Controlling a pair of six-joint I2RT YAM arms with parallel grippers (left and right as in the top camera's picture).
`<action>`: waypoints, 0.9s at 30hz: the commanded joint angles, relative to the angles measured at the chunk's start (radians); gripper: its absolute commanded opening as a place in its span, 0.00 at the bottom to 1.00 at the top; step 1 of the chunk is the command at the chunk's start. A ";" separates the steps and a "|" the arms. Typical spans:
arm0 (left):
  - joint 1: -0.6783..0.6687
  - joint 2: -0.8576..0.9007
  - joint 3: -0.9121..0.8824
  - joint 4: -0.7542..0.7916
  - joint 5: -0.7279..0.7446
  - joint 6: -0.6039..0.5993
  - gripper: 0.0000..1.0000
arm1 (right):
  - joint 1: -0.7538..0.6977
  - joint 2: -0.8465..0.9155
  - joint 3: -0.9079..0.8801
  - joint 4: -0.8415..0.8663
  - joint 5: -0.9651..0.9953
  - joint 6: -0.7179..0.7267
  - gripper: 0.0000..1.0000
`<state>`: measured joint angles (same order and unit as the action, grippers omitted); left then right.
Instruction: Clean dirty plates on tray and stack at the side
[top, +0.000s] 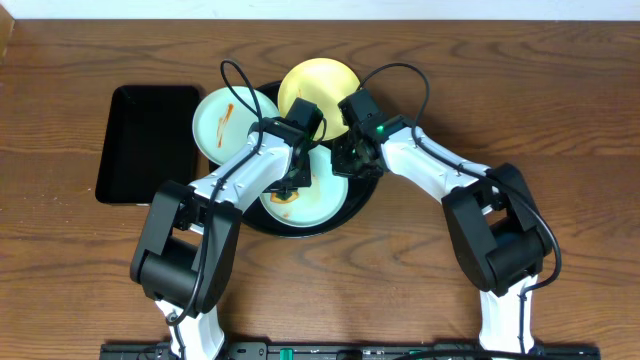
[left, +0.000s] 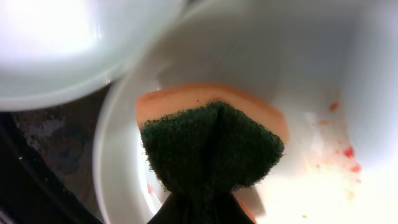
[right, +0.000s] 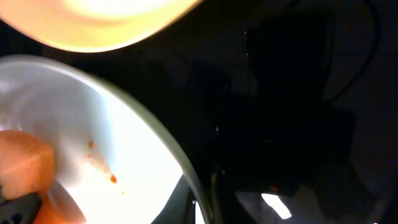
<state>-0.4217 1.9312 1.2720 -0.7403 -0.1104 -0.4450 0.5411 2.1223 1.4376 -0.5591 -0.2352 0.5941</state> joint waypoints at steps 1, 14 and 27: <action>-0.002 0.018 -0.006 0.000 -0.001 -0.006 0.07 | 0.053 0.097 -0.036 -0.020 -0.006 0.031 0.01; -0.001 0.014 0.003 0.004 0.074 0.006 0.07 | 0.012 0.066 -0.035 -0.027 -0.141 -0.052 0.01; 0.046 -0.249 0.102 -0.075 0.078 0.025 0.07 | 0.005 -0.064 -0.035 -0.087 -0.128 -0.173 0.01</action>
<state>-0.4080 1.7931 1.3071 -0.8024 -0.0280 -0.4370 0.5499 2.1063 1.4166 -0.6342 -0.3763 0.4767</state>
